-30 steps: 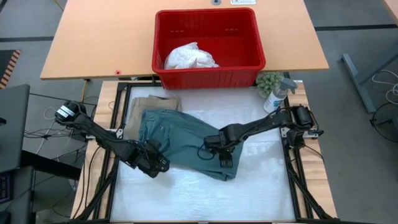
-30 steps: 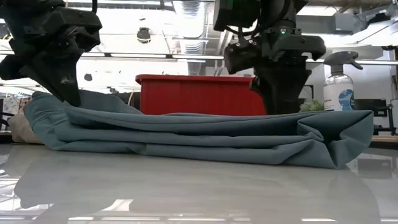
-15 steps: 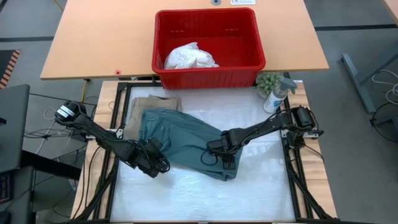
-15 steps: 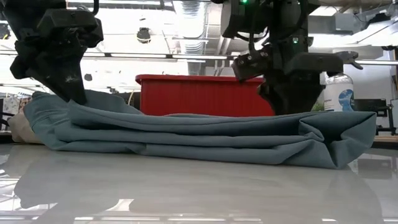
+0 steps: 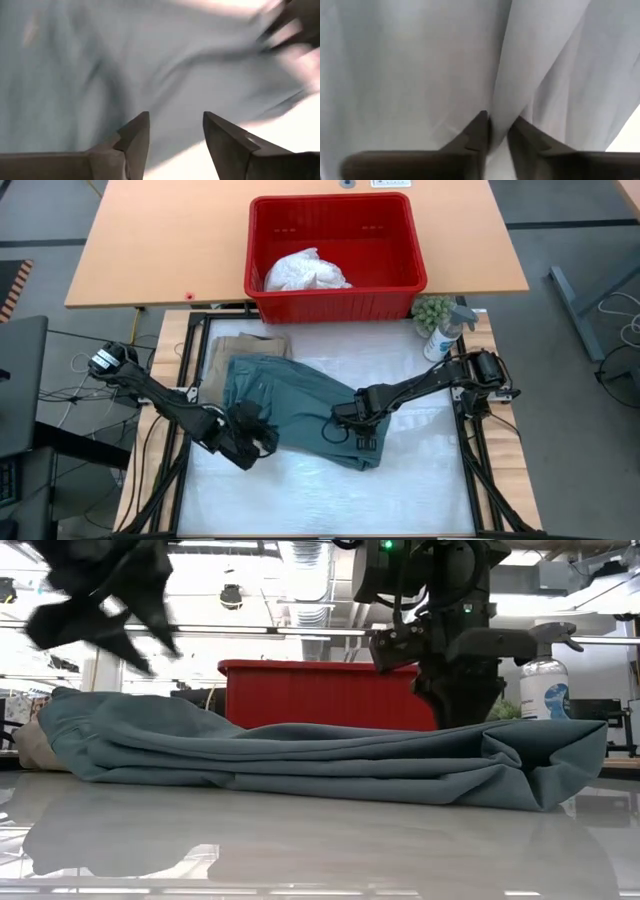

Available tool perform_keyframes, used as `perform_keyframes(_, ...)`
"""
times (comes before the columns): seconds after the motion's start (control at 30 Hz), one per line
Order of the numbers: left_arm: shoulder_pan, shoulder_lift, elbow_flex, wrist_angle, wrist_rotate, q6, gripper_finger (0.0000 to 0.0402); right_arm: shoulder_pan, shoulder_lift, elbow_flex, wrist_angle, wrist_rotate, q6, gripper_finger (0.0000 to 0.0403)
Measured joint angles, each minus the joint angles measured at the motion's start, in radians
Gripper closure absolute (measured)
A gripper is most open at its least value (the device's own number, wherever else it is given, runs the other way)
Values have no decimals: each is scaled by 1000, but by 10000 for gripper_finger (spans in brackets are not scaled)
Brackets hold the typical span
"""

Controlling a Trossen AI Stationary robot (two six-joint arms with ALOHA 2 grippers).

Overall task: Fold Laundry from Bin
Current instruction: Fold the blue pants in the red bin

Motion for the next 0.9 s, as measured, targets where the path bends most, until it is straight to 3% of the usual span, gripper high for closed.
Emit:
perform_keyframes(0.1,3,6,6,288,-139,289,260,6,0,0,0,15,-1,350)
perform_keyframes(0.2,31,65,4,567,-134,619,311,6,0,0,1,20,-19,384)
perform_keyframes(0.27,59,117,1,673,-85,722,355,6,0,0,-1,20,-19,386)
perform_keyframes(0.33,88,166,1,745,-24,743,388,6,0,0,-2,20,-19,382)
perform_keyframes(0.47,123,287,1,872,85,785,399,6,0,0,-2,20,-20,375)
perform_keyframes(0.63,150,437,1,1163,257,892,401,6,0,0,-3,20,-22,386)
perform_keyframes(0.77,161,529,2,1281,283,891,401,6,0,0,-3,20,-21,382)
perform_keyframes(0.9,176,593,13,1277,326,883,401,6,0,0,-5,20,-21,382)
